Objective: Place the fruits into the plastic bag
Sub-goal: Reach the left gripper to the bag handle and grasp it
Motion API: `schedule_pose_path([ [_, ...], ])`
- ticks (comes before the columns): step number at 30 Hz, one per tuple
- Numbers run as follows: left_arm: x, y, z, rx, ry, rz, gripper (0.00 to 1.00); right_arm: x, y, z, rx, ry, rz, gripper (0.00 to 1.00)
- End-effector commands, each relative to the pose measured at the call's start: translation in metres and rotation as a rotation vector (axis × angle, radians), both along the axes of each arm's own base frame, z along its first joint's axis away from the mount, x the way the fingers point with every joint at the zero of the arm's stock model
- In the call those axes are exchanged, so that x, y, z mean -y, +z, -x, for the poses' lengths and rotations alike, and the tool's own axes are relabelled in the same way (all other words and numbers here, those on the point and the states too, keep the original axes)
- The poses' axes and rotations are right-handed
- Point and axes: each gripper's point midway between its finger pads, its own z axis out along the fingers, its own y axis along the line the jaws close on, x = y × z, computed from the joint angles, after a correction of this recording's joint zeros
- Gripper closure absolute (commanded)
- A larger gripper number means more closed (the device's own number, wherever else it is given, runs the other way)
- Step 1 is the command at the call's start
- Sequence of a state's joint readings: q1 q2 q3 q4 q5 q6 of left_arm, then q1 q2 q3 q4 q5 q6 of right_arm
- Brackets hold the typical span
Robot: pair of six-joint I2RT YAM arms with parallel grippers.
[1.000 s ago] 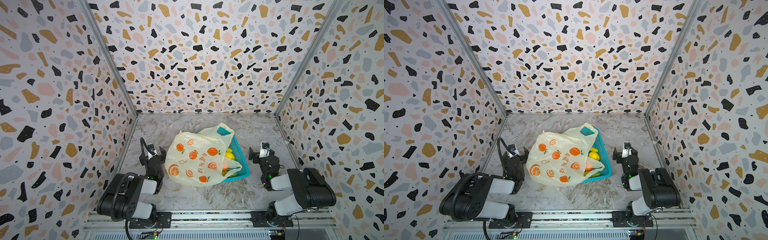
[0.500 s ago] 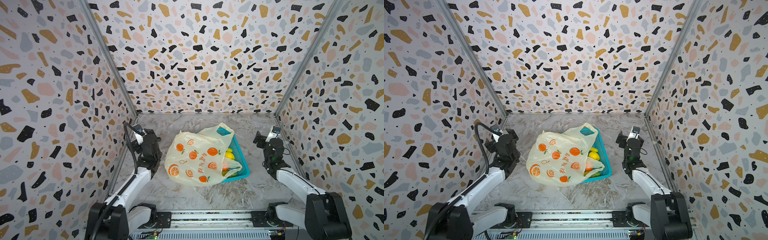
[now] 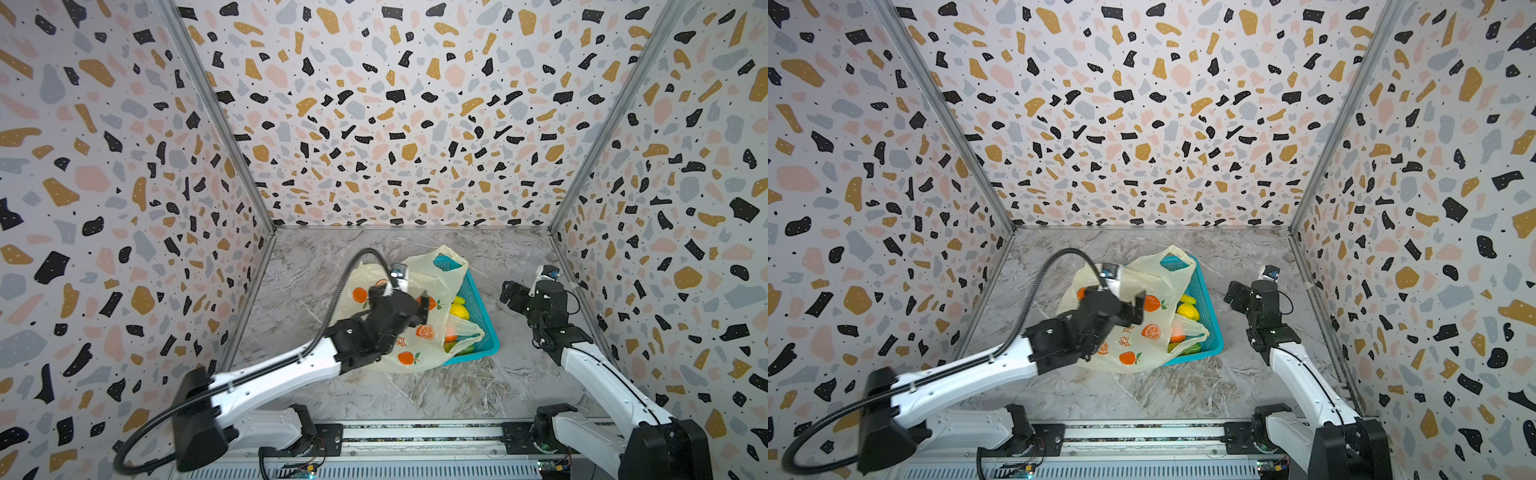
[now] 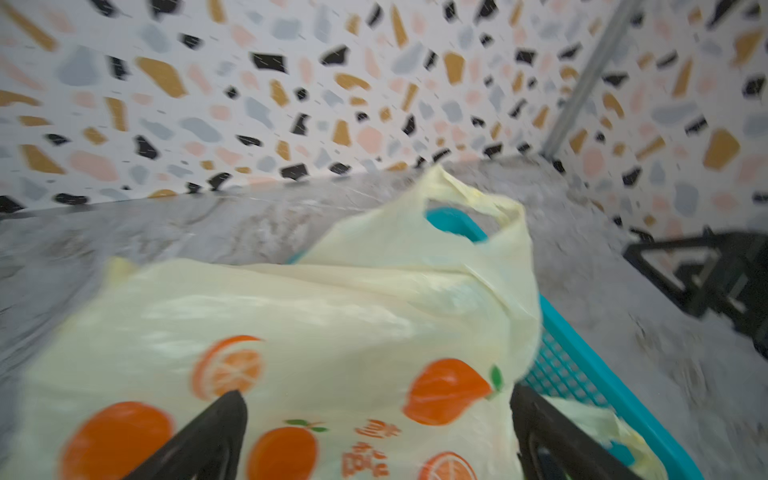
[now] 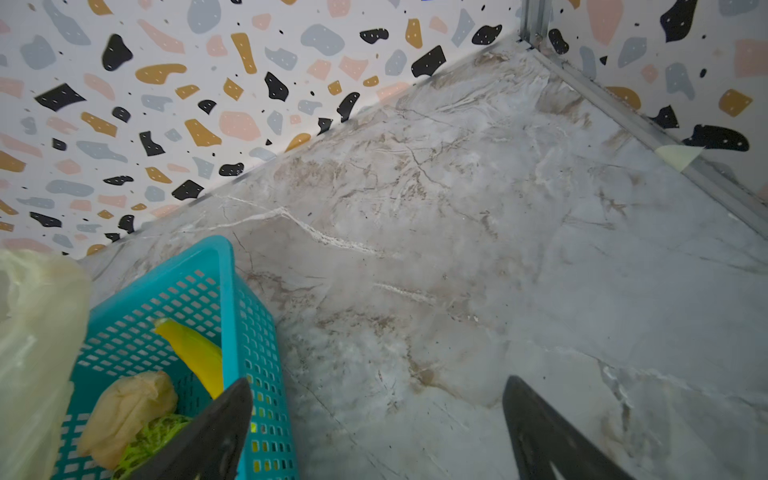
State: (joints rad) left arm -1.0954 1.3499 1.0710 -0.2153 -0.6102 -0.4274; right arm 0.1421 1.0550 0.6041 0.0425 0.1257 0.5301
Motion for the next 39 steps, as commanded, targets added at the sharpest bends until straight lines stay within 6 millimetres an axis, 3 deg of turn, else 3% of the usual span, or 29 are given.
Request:
schedule_pose_path([
  [1, 0.042, -0.029, 0.018, -0.053, -0.116, -0.201, 0.01, 0.005, 0.014, -0.006, -0.008, 0.005, 0.020, 0.06],
  [6, 0.057, -0.045, 0.008, 0.055, 0.004, -0.474, 0.01, 0.005, 0.014, -0.006, 0.003, 0.013, 0.018, 0.06],
  [12, 0.056, -0.042, -0.005, 0.243, 0.173, -0.663, 0.00, -0.002, 0.013, -0.009, 0.002, 0.050, -0.015, 0.06],
  [16, 0.061, -0.037, -0.013, 0.304, 0.231, -0.673, 0.01, -0.006, 0.013, -0.009, 0.005, 0.068, -0.026, 0.06],
  [20, 0.065, -0.052, -0.037, 0.206, 0.214, -0.592, 0.00, -0.006, 0.013, -0.009, 0.005, 0.073, -0.024, 0.06],
  [25, 0.080, -0.051, -0.057, 0.166, 0.149, -0.494, 0.01, -0.009, 0.014, -0.010, 0.011, 0.089, -0.026, 0.06],
  [29, 0.081, -0.056, -0.076, 0.105, 0.152, -0.453, 0.19, -0.011, 0.015, -0.011, 0.012, 0.102, -0.026, 0.08],
  [34, 0.080, -0.055, -0.088, 0.056, 0.126, -0.349, 0.63, -0.018, 0.018, -0.011, 0.022, 0.137, -0.022, 0.12],
  [39, 0.069, -0.026, -0.086, 0.049, 0.087, -0.195, 0.90, -0.025, 0.025, -0.010, 0.036, 0.161, -0.005, 0.14],
])
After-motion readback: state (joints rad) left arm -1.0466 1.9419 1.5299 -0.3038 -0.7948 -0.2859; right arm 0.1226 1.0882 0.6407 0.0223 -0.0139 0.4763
